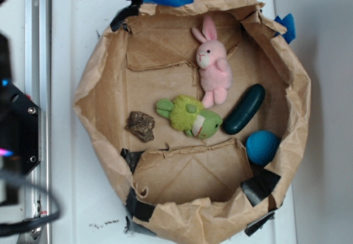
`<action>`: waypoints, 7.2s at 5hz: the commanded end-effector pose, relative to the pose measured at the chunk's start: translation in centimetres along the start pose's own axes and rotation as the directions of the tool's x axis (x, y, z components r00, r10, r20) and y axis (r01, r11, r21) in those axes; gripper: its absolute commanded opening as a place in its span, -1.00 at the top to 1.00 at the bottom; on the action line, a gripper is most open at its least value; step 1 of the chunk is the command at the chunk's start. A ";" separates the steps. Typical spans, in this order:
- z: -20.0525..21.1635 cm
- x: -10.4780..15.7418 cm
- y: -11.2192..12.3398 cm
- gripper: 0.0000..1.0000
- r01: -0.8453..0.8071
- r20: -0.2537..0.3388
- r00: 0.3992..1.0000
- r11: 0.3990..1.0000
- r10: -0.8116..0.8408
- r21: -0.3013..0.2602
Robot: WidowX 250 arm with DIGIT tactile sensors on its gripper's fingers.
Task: Grab the rock.
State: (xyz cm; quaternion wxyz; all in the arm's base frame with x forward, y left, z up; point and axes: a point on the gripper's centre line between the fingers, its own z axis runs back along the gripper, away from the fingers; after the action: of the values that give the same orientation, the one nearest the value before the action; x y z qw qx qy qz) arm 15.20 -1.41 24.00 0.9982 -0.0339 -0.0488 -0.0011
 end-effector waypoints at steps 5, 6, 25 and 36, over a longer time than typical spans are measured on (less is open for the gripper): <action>-18.5 6.0 5.8 -1.00 0.171 -0.119 0.978 0.985 -0.169 0.005; -19.4 5.2 6.5 -1.00 0.150 -0.158 0.975 0.987 -0.157 -0.057; -20.9 2.6 2.1 -1.00 0.301 -0.085 0.938 0.913 -0.335 -0.276; -8.1 7.7 5.2 1.00 0.095 0.149 0.985 0.994 -0.087 -0.045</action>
State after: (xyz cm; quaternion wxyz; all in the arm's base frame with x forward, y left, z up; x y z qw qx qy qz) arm 23.60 3.82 14.56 0.9930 -0.0659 -0.0906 -0.0375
